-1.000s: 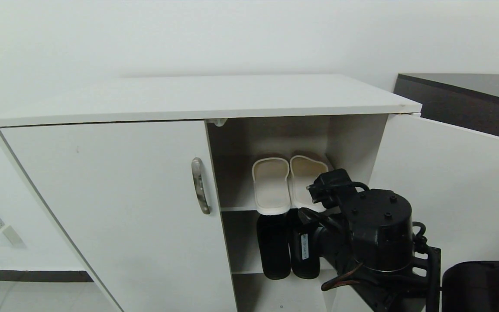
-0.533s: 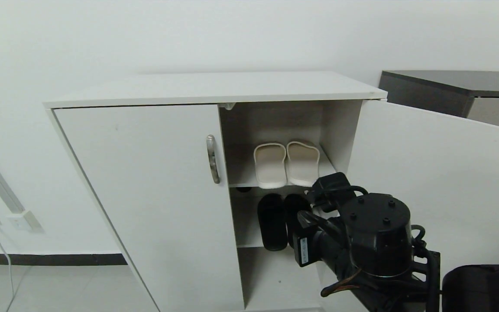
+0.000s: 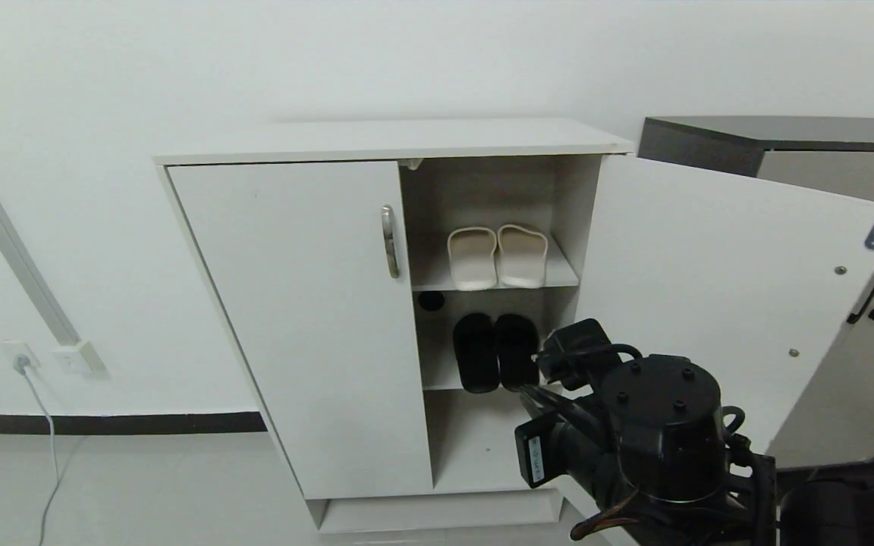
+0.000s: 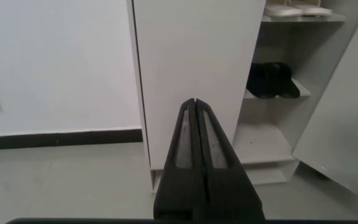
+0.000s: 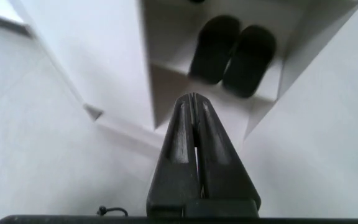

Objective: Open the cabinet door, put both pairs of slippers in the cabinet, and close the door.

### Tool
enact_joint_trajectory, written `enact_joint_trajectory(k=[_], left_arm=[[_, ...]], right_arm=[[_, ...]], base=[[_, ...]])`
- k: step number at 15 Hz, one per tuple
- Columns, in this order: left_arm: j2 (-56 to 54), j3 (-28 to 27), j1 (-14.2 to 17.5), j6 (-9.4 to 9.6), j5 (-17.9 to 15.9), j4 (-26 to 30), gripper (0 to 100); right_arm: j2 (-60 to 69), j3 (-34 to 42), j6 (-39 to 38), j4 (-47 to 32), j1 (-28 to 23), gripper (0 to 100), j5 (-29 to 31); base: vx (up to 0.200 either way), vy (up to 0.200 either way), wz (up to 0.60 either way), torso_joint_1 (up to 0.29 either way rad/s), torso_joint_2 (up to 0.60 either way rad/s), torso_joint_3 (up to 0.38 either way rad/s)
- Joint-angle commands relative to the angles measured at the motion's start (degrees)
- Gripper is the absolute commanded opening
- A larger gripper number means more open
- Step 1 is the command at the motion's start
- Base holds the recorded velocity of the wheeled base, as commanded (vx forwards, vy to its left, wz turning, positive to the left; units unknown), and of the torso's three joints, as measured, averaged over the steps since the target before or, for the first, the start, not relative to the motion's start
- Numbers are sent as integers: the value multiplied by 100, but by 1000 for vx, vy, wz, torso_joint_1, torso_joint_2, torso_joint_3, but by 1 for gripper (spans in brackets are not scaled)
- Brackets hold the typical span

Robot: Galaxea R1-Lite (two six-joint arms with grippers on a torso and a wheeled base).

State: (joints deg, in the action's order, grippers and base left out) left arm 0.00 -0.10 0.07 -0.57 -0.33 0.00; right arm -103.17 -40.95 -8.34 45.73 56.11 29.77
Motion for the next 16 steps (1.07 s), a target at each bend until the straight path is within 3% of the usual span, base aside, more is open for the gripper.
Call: enact_joint_trajectory(k=[1,16], left_arm=[[0,1,1,-4,-2,0,0],[0,1,1,-31,7,0,0]], right_arm=[[-37,52,16,42,-30,0,-15],[-177,87,25,42,-39,0,-24]], base=[[-200,0,0,7,7,-2],[0,0,0,0,0,0]])
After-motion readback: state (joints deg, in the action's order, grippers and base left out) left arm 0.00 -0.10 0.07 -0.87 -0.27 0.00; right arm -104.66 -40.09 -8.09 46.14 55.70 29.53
